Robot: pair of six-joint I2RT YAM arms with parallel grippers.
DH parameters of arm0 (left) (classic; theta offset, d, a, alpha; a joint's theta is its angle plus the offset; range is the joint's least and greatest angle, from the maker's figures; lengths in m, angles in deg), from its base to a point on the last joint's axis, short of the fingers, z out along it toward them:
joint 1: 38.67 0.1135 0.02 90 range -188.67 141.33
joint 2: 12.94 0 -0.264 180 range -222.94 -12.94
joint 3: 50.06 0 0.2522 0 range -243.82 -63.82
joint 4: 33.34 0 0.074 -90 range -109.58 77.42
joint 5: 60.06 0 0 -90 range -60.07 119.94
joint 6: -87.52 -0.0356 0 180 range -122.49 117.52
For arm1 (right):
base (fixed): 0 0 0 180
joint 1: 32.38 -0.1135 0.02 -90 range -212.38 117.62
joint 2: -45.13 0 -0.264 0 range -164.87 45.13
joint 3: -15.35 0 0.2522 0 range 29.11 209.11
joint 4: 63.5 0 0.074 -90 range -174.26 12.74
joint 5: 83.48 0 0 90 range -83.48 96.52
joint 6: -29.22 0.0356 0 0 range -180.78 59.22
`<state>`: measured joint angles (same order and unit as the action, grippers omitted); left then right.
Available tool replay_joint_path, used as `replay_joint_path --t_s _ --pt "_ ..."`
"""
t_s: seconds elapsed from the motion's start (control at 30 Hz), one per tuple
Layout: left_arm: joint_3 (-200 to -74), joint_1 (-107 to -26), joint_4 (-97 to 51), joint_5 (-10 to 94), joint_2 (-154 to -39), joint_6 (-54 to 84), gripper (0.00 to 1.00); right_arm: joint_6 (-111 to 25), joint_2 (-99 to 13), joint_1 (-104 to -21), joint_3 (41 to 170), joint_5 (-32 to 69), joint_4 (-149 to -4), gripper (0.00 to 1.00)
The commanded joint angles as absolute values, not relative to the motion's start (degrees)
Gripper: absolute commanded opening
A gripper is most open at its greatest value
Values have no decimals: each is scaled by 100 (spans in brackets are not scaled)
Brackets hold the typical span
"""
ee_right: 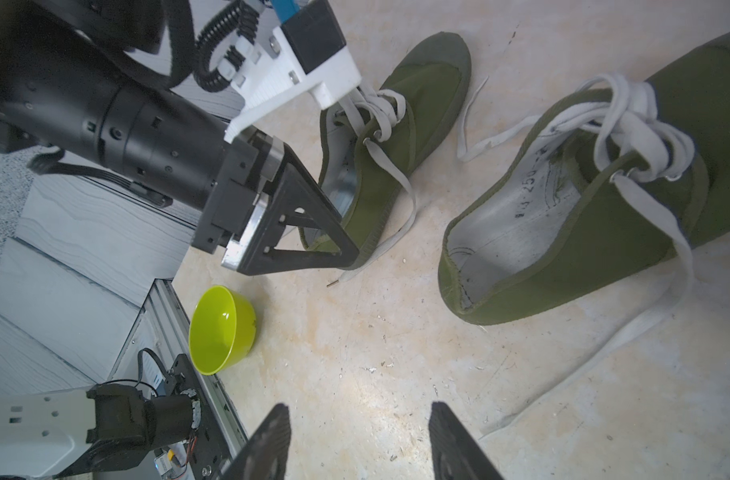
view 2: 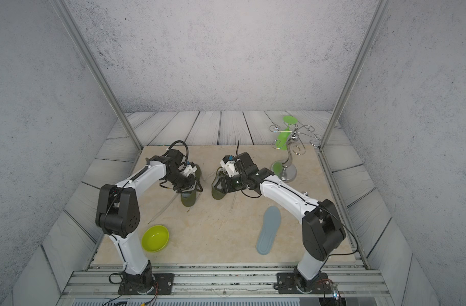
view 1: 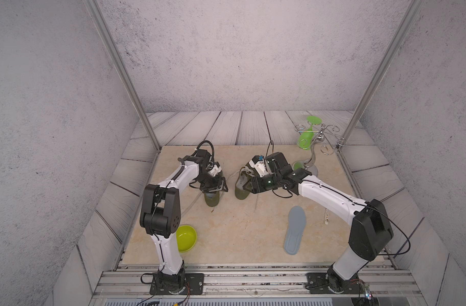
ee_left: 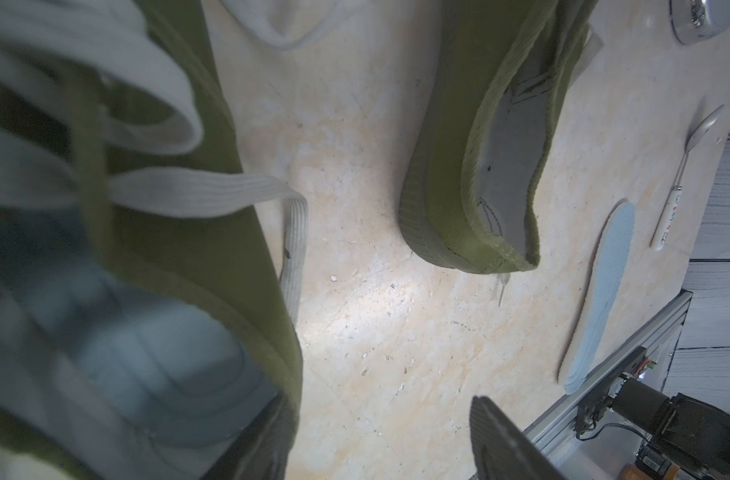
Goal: Insert the insole into the shoe
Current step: Adjust the insole in the shoe.
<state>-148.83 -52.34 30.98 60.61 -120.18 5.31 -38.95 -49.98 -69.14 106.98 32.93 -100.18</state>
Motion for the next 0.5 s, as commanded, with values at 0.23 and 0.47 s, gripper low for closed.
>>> replay_joint_path --t_s 0.23,0.47 --pt "-14771 -5298 2872 5300 -10645 955 70 -3644 -4071 -6824 10031 1556 -10993 57" --pt "-14090 -5967 2055 4969 -10126 1498 70 -3144 -3081 -6544 8925 174 -12062 57"
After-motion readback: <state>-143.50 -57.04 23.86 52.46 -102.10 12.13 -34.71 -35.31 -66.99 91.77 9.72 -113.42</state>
